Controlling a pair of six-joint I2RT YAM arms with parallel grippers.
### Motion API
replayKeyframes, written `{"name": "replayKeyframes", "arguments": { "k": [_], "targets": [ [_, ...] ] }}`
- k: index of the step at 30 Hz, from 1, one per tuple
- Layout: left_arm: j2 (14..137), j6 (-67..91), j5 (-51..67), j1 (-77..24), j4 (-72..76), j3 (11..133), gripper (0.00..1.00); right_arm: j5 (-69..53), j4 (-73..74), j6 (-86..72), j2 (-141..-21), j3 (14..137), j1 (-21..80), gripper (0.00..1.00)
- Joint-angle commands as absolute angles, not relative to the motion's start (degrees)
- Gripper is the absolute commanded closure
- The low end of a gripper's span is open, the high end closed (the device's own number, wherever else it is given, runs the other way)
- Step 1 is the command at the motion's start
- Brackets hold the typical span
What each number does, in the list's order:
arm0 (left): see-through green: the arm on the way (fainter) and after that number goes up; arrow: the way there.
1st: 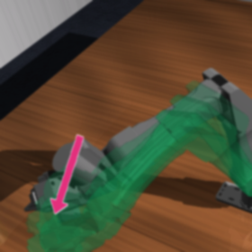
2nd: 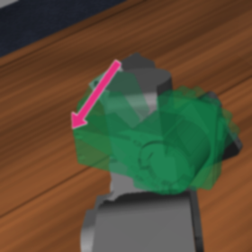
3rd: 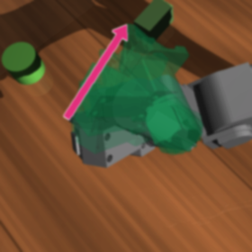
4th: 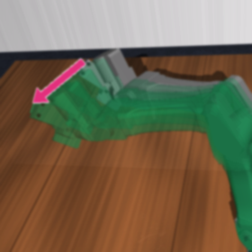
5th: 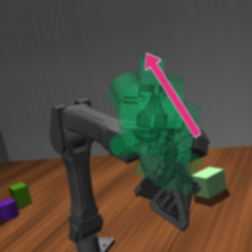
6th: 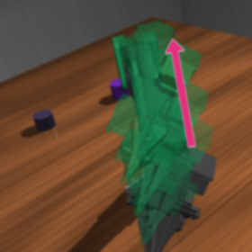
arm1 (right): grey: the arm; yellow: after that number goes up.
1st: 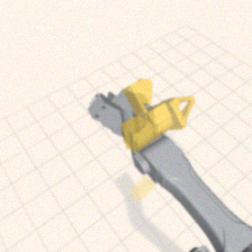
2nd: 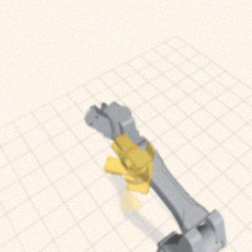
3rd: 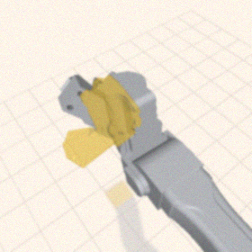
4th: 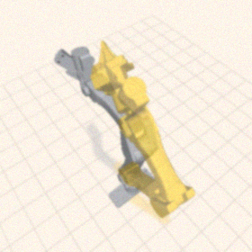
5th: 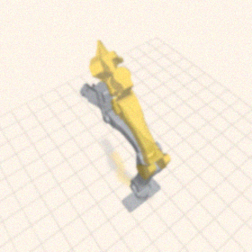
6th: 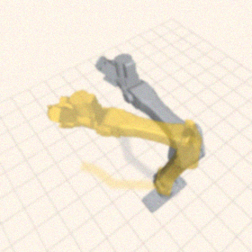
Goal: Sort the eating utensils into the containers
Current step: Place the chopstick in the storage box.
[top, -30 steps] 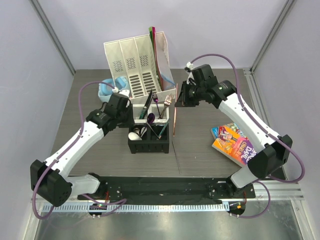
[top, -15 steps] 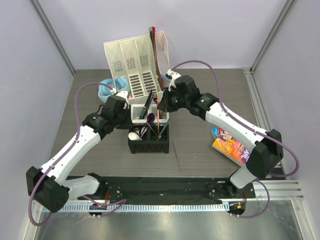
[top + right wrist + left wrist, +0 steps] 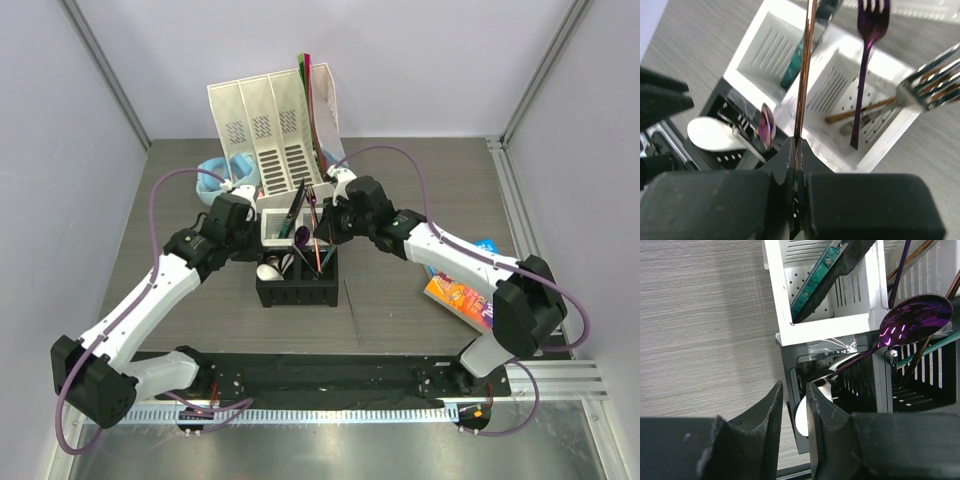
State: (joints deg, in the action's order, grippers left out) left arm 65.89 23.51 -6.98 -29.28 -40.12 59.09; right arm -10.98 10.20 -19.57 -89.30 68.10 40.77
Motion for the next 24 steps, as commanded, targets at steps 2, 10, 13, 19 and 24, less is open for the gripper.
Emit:
{"name": "replayKeyframes", "arguments": {
  "k": [2, 10, 13, 19, 24],
  "targets": [
    [66.7, 22.9, -6.3, -29.4, -38.7, 59.3, 0.74, -11.8, 7.7, -18.1, -83.9, 65.7, 41.1, 0.97],
    [67.9, 22.9, -6.2, -29.4, -37.7, 59.4, 0.75, -9.8, 9.1, -18.9, -80.9, 63.4, 41.1, 0.6],
    [68.3, 23.0, -5.8, -29.4, -37.3, 59.4, 0.75, -9.8, 9.2, -19.1, -81.2, 63.4, 41.1, 0.58],
    [68.3, 22.6, -6.7, -29.5, -37.8, 60.0, 0.75, -6.8, 12.3, -20.6, -78.4, 64.2, 41.0, 0.48],
    [68.7, 22.7, -7.2, -29.5, -37.7, 60.7, 0.74, -0.2, 23.5, -22.7, -72.0, 65.8, 39.3, 0.47]
  ]
}}
